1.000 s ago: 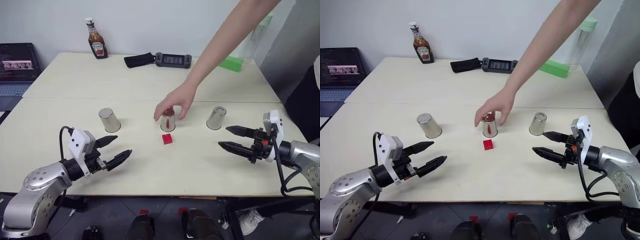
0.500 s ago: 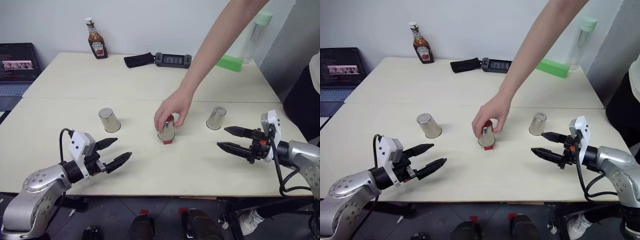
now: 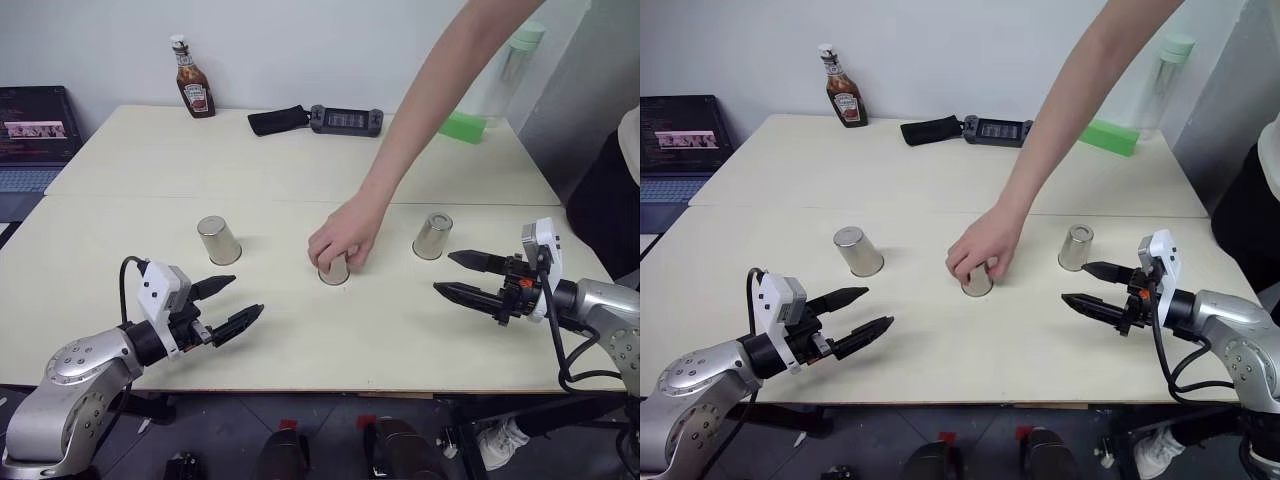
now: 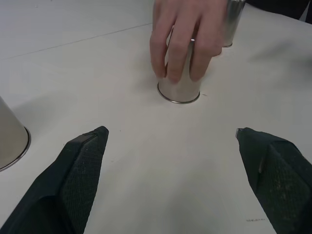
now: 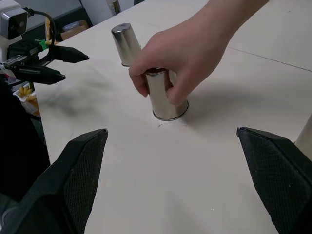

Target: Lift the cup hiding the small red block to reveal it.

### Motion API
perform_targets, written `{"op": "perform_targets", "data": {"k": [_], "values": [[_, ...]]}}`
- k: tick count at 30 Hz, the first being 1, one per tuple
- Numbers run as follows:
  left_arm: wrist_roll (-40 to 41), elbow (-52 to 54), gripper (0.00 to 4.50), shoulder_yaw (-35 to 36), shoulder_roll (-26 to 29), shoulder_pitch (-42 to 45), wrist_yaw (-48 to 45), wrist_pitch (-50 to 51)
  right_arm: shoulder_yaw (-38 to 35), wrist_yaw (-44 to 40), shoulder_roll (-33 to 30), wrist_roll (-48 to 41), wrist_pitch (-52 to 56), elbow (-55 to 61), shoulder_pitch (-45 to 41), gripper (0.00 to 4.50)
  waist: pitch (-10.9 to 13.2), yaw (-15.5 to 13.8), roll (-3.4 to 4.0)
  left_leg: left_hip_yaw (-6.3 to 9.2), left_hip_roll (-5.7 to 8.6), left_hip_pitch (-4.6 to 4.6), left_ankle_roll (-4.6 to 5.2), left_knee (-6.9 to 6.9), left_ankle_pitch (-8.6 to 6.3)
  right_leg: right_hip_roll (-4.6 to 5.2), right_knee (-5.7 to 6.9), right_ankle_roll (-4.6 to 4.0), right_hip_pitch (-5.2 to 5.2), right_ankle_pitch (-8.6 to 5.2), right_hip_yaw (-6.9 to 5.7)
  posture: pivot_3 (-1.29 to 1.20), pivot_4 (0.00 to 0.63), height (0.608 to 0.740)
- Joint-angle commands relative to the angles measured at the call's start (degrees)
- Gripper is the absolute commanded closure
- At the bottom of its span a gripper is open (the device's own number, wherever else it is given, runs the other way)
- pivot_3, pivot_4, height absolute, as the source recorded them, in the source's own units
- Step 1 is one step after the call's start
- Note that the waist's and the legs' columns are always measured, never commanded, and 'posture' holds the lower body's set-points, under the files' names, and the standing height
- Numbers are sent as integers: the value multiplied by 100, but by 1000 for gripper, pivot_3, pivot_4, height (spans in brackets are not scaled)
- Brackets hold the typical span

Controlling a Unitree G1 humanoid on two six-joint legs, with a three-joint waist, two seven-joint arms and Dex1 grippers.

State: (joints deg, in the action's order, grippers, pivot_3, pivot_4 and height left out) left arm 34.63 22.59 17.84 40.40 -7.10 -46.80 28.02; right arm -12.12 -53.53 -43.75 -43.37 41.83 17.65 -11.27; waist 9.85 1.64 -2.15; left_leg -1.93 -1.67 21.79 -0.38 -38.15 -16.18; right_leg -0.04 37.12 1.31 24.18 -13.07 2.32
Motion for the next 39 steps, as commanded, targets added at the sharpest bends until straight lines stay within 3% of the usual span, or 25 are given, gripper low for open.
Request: {"op": "perform_targets", "data": {"k": [1,39], "values": [[-35,116,28,122,33,11,13,-132,-47,18,31,-35,-88,112,-44,0,0,0,0,0,0,0,0,0,0,0,0,0,0,0,0,0,150,740],[-86,114,28,343,69,-228,-10,-169,67,12,50,10,-116,29,-144,0,0,0,0,0,-1,0,0,0,0,6,0,0,0,0,0,0,150,740]]}}
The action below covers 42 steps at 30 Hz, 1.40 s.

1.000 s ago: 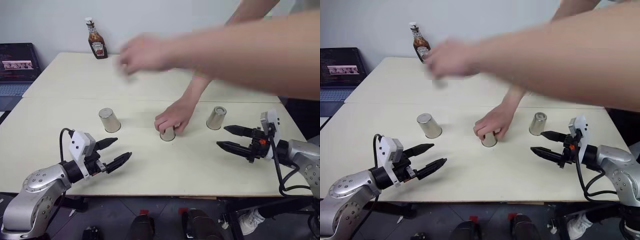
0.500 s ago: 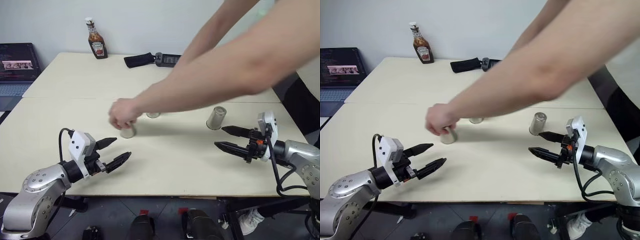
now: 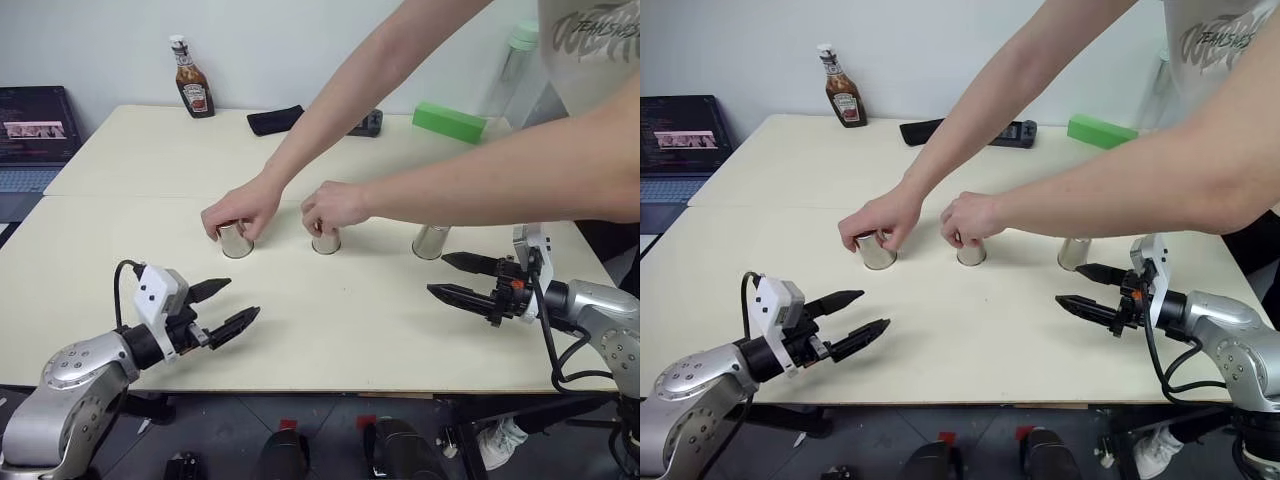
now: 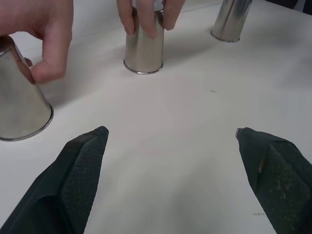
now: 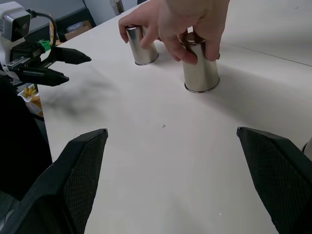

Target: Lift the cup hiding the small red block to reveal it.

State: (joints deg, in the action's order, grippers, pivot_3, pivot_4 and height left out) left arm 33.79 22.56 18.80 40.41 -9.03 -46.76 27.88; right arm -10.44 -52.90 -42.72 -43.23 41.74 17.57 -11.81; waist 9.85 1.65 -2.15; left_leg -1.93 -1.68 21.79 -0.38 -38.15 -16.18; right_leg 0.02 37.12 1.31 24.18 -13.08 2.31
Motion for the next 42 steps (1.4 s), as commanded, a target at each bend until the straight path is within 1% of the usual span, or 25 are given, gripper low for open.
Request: {"op": "perform_targets", "data": {"k": [1,4,8,13,17,18,20,22,26,29,37,42], "values": [[-2,109,28,275,71,-43,-16,-157,-98,-68,-57,-25,-95,54,-97,0,0,0,0,0,0,0,0,0,0,0,0,0,0,0,-1,0,150,740],[-16,61,28,354,82,-53,-20,-175,-49,-115,-92,-22,-93,141,-120,0,0,0,0,0,0,0,0,0,0,0,0,0,0,0,-1,0,150,740],[-68,-95,28,520,111,-123,-25,-257,174,86,79,-151,25,536,-472,0,3,26,5,-5,-1,-1,0,0,0,0,1,0,3,0,3,0,150,740],[-108,-177,28,776,73,-169,119,-310,671,475,312,341,-171,751,-749,0,2,9,4,5,-7,0,0,2,0,-2,2,-2,4,-1,-6,0,150,740],[-254,-316,28,1096,-166,-186,571,-486,1428,1280,1067,587,68,1228,-1259,0,3,16,4,0,-5,3,0,1,0,3,2,-2,8,-1,-1,0,150,740],[-296,-334,28,1114,-206,-167,648,-529,1545,1401,1171,670,93,1244,-1341,0,3,25,4,0,-5,6,0,1,0,4,3,-2,10,-1,-1,0,150,740],[-355,-365,28,1132,-319,-82,846,-591,1911,1777,1478,1090,47,1163,-1618,0,2,15,2,-1,-6,4,0,1,0,5,5,-2,11,0,-1,0,150,740],[-429,-413,28,1091,-397,54,1041,-646,2171,2121,1752,1485,-51,978,-1905,0,1,14,1,2,-6,3,-1,1,0,7,6,-3,9,0,-4,0,150,740],[-711,-664,28,736,-581,658,1542,-568,2688,2755,2529,2193,-28,223,-2611,0,-2,-23,-4,7,-1,4,-4,-4,3,10,10,-18,9,10,-12,0,150,740],[-847,-767,28,517,-630,873,1681,-444,2794,2971,2925,2435,9,-107,-2861,0,-8,-12,-13,4,1,7,-7,-3,4,12,9,-34,10,21,-10,0,150,740],[-1170,-1085,28,213,-604,1429,1994,-406,2743,2881,3105,2662,-54,-183,-2867,0,-7,-9,-12,8,3,22,-8,7,1,23,3,-43,21,25,-18,0,150,740],[-1242,-1265,28,-134,-622,1811,1937,-248,2708,2840,3116,2703,-112,-184,-2914,0,-7,1,-12,10,2,18,-8,6,2,21,8,-44,19,25,-20,0,150,740]]}}
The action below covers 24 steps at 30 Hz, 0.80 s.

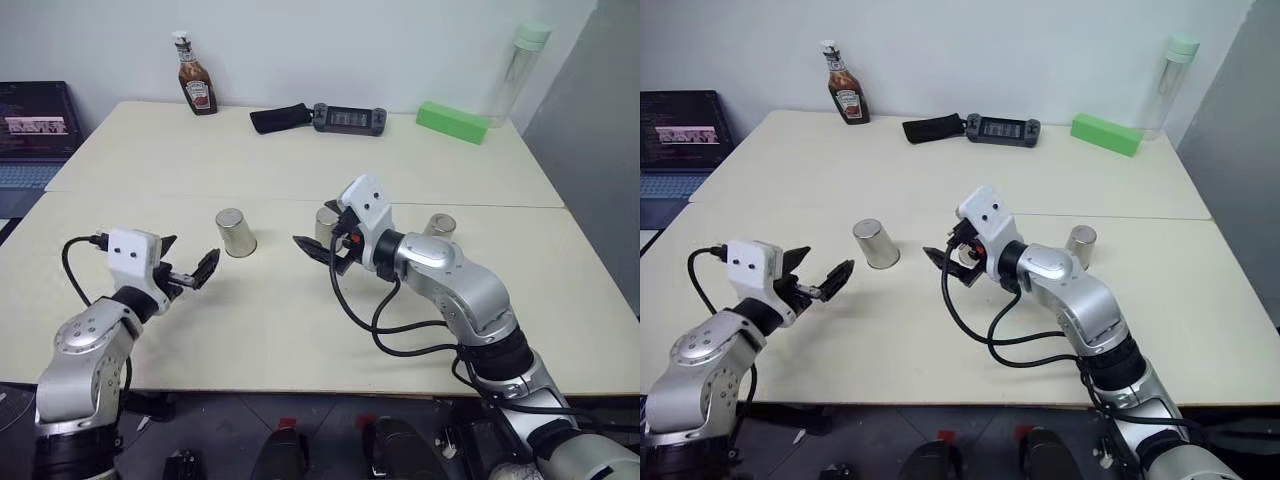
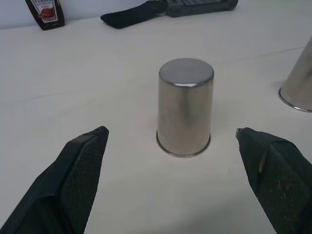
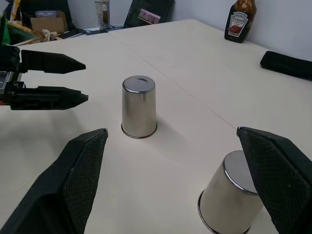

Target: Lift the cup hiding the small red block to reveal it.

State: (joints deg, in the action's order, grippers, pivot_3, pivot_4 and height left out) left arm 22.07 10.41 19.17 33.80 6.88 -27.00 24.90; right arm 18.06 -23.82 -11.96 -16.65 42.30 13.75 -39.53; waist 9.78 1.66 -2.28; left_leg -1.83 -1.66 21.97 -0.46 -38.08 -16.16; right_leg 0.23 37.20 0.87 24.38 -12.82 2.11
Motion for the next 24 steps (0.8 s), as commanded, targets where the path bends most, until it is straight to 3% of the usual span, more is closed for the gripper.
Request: {"op": "perform_targets", "data": {"k": [1,24], "values": [[-138,-169,28,-238,30,321,-9,40,-157,-75,48,47,-191,202,-159,0,0,-1,0,-1,0,0,0,-1,0,0,0,0,0,0,1,0,150,740],[-623,-2474,28,-726,-527,1832,-222,-1073,-234,-483,93,-238,200,717,-198,0,-1,5,-1,3,2,4,0,-1,0,1,0,-1,1,1,-3,0,150,740]]}}
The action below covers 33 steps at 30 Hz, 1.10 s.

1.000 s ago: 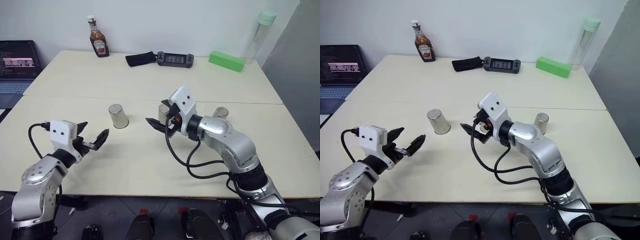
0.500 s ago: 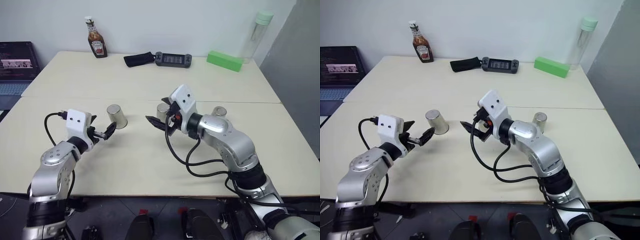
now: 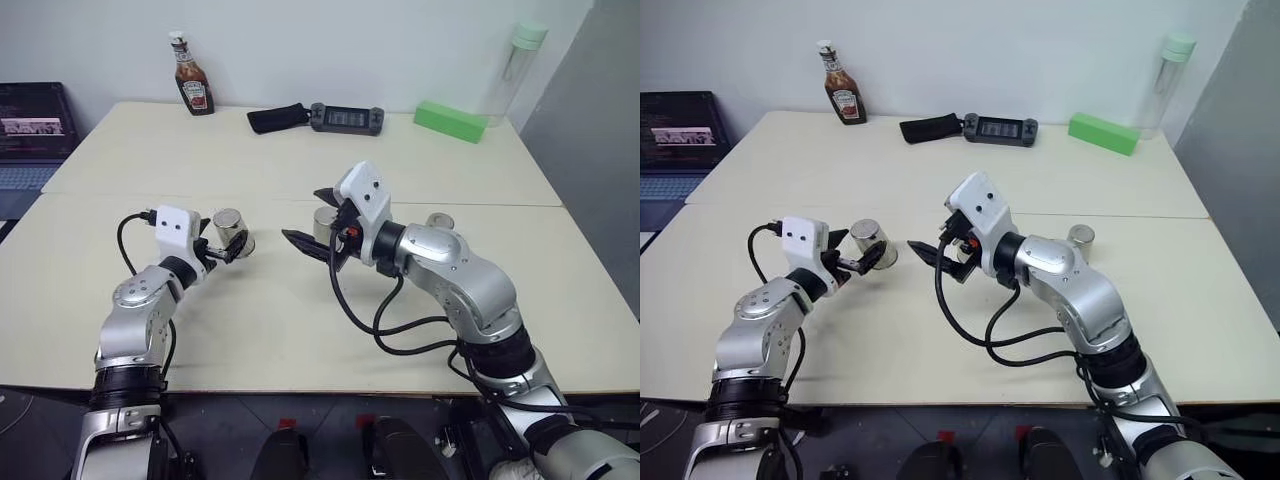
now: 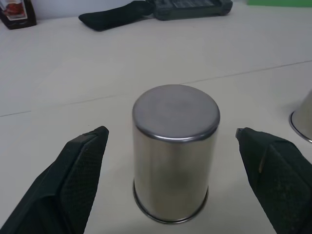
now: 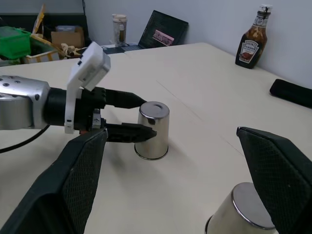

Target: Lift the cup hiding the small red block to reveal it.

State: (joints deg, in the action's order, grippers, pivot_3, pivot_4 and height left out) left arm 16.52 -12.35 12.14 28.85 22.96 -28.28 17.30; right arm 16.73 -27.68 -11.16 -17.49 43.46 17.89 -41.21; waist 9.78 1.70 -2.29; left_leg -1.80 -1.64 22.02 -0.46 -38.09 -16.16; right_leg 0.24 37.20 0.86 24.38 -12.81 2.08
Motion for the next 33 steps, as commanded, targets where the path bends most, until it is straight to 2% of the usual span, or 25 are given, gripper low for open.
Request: {"op": "perform_targets", "data": {"k": [1,8,12,17,22,27,33], "values": [[-75,-280,28,-43,-46,259,-116,-363,-98,-99,15,-166,103,319,-22,0,0,0,0,0,0,0,0,0,0,0,0,0,0,0,0,0,150,740],[-165,-880,28,-107,-185,570,-198,-776,-71,-100,0,-212,177,397,10,0,0,-2,0,1,3,1,0,-1,0,0,0,0,0,0,-2,0,150,740],[-188,-1000,677,-85,-221,561,-231,-904,-74,-87,-15,-211,206,451,51,0,0,-1,0,1,2,2,0,0,0,1,-1,0,0,0,-1,0,150,740],[-135,-1038,1756,62,-181,529,-210,-949,-85,-87,-17,-218,218,490,80,0,0,0,0,4,1,2,0,0,0,1,0,0,0,0,-4,0,150,740],[12,-810,1796,224,-147,423,-195,-862,-85,-106,-15,-223,213,499,87,0,0,1,0,3,0,2,0,0,0,0,0,0,0,0,-4,0,150,740],[202,-28,1797,384,10,161,-343,-709,-83,-136,-6,-251,213,499,78,0,0,6,0,3,-2,3,0,2,0,1,-2,0,1,0,-3,0,150,740],[584,1051,1805,823,646,-176,-454,45,-35,-151,-154,-261,530,505,143,0,1,11,-1,12,-3,7,0,1,0,2,-3,0,1,0,-11,0,150,740]]}}
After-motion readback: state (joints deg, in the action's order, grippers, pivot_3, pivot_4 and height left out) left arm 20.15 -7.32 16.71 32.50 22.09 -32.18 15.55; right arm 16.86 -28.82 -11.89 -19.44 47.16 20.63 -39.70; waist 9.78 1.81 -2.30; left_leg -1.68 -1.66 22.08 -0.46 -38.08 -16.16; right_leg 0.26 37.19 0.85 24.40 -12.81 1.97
